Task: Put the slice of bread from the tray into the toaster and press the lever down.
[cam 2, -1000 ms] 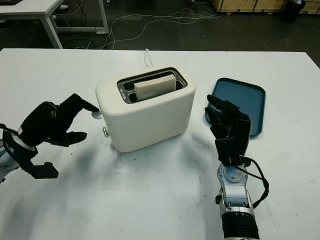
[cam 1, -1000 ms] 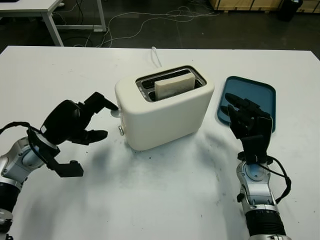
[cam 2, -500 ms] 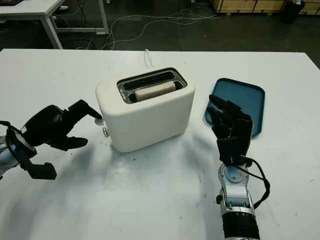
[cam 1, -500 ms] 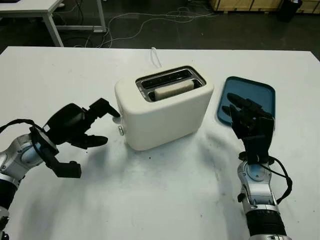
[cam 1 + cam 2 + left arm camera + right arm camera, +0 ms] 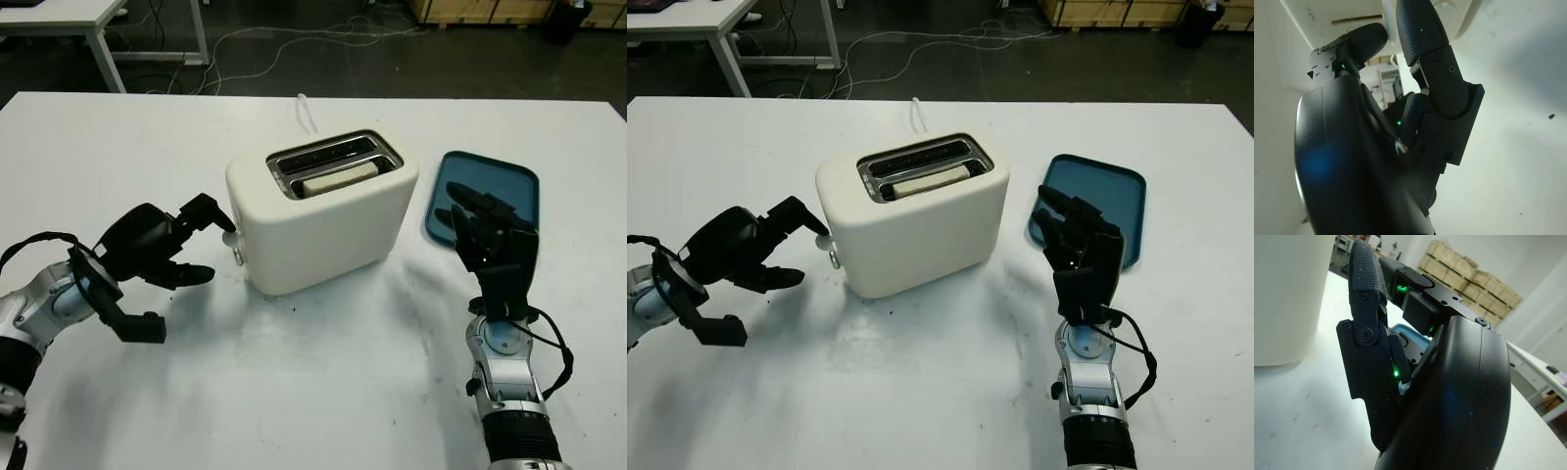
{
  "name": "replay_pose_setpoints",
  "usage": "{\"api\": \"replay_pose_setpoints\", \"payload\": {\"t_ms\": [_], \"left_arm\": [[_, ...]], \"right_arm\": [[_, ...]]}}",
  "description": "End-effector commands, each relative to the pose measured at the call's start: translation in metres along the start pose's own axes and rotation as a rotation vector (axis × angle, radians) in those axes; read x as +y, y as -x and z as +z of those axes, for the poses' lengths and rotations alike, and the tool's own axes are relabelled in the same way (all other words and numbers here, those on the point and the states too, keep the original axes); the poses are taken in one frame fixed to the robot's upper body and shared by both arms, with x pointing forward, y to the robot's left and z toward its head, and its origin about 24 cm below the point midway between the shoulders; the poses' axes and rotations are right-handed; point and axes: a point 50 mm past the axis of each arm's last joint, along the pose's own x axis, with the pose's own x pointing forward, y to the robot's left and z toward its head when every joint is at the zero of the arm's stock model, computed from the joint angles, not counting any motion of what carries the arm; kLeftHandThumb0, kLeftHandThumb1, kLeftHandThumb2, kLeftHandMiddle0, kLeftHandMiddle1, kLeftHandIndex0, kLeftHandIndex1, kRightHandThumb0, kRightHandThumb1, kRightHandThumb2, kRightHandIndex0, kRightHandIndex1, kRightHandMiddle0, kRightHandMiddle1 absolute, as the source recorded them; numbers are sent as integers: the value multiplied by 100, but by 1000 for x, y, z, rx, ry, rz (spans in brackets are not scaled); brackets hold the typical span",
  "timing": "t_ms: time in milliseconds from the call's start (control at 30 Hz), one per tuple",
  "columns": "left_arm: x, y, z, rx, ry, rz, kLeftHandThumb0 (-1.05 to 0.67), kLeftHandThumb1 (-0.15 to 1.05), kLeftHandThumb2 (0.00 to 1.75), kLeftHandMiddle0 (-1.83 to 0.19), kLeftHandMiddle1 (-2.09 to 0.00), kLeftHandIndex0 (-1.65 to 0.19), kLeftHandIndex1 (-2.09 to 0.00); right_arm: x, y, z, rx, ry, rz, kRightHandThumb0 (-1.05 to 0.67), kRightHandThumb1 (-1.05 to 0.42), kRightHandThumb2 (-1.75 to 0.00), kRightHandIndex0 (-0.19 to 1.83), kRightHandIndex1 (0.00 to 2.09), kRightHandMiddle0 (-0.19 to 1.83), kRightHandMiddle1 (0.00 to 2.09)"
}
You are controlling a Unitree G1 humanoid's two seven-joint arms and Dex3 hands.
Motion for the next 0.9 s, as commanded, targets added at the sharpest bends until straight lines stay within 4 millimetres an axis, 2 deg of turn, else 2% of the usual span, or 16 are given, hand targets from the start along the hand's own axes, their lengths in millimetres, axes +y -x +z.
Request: {"api": "replay_pose_setpoints", "payload": {"t_ms": [0,233,400,467,567,667,867], "left_arm": [[-35,14,-5,60,-16,-204,-93,92,76,-132,-175,-17,-164],[-58,21,-5,58,-36,-248,-93,92,72,-135,-175,-27,-160],[-69,24,-2,36,-31,-305,-94,92,67,-116,-165,-27,-156],[-70,25,-1,32,-16,-300,-94,92,68,-107,-157,-30,-153],[-68,24,-1,34,-4,-282,-94,92,70,-107,-155,-30,-151],[-66,23,-2,31,-15,-260,-94,92,74,-116,-171,-23,-156],[-59,22,-3,39,-21,-213,-91,92,70,-118,-174,-21,-162]], "right_arm": [[0,2,0,18,-7,-22,-77,-92,-20,115,6,104,0],[1,3,3,14,-1,-30,-76,-92,-19,116,5,104,0],[1,4,3,12,-5,-34,-75,-92,-19,117,5,105,1],[0,4,3,13,-4,-35,-75,-92,-19,117,4,104,0],[0,4,3,12,-4,-38,-76,-92,-19,117,4,104,0],[0,4,3,10,-6,-39,-76,-92,-19,117,4,105,0],[1,4,3,10,-11,-39,-77,-92,-19,119,4,106,1]]}}
